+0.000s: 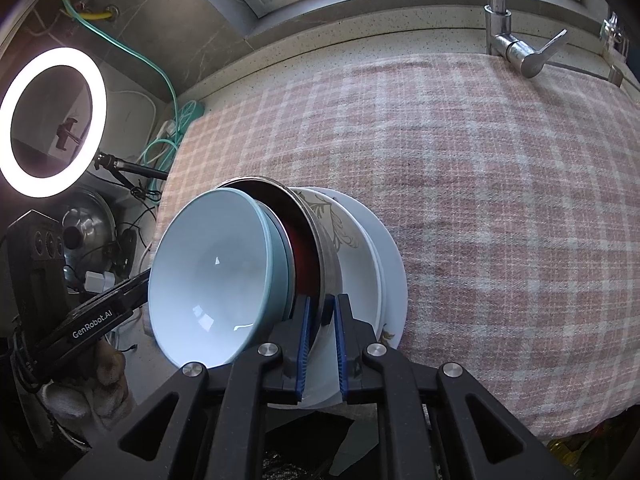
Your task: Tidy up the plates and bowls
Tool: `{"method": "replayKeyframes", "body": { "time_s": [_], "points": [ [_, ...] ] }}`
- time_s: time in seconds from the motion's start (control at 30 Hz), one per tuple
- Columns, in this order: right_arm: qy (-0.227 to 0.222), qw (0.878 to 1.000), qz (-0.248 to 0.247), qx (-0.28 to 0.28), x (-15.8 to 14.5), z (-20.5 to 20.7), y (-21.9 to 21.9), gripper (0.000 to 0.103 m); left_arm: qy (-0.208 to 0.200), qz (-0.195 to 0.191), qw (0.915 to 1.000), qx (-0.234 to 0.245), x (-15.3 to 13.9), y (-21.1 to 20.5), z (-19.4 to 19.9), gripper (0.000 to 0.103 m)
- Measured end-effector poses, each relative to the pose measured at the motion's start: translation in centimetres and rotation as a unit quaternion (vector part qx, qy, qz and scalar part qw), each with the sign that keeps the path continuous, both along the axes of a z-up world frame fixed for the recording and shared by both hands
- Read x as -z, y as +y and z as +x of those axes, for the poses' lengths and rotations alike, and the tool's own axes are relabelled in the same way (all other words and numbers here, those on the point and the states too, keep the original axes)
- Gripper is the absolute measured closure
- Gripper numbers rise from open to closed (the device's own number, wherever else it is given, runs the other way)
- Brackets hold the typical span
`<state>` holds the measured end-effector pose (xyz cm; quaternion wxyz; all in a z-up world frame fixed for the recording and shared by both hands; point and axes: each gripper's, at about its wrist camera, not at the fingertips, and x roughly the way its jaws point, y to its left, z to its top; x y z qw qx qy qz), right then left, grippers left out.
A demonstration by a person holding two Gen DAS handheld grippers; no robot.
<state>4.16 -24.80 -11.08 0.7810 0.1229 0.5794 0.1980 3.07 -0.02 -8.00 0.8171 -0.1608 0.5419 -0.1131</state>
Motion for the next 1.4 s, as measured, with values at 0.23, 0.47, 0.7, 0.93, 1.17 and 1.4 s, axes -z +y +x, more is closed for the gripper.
{"method": "replayKeyframes", "body": {
  "time_s": [0.23, 0.47, 0.7, 0.93, 1.17, 1.4],
  "points": [
    [-0.008, 1.000, -0.011, 0.012, 0.0, -0.3, 0.1, 0.087, -0.018, 0.017, 0.9997, 0.004, -0.9, 0.4, -0.6, 0.085],
    [-0.023, 0.999, -0.023, 0.018, -0.3, -0.8, 0.0, 0.084, -0.044, 0.056, 0.9975, 0.004, -1.9, 0.8, -1.3, 0.084],
    [-0.032, 0.999, -0.023, 0.026, -0.5, -0.7, -0.2, 0.084, -0.041, 0.071, 0.9963, -0.026, -1.5, 2.6, -1.5, 0.082],
    [-0.069, 0.997, -0.024, 0.033, -2.3, -2.2, -1.1, 0.076, -0.059, 0.085, 0.9937, -0.042, -2.5, 3.5, -2.8, 0.082],
    [-0.140, 0.988, -0.056, 0.035, -4.4, -4.5, -0.9, 0.068, -0.096, 0.100, 0.9895, -0.042, -4.8, 2.2, -4.8, 0.074],
    [-0.212, 0.972, -0.098, 0.034, -6.3, -7.1, -0.2, 0.044, -0.141, 0.124, 0.9813, -0.041, -6.6, -0.2, -6.2, 0.044]
  ]
}}
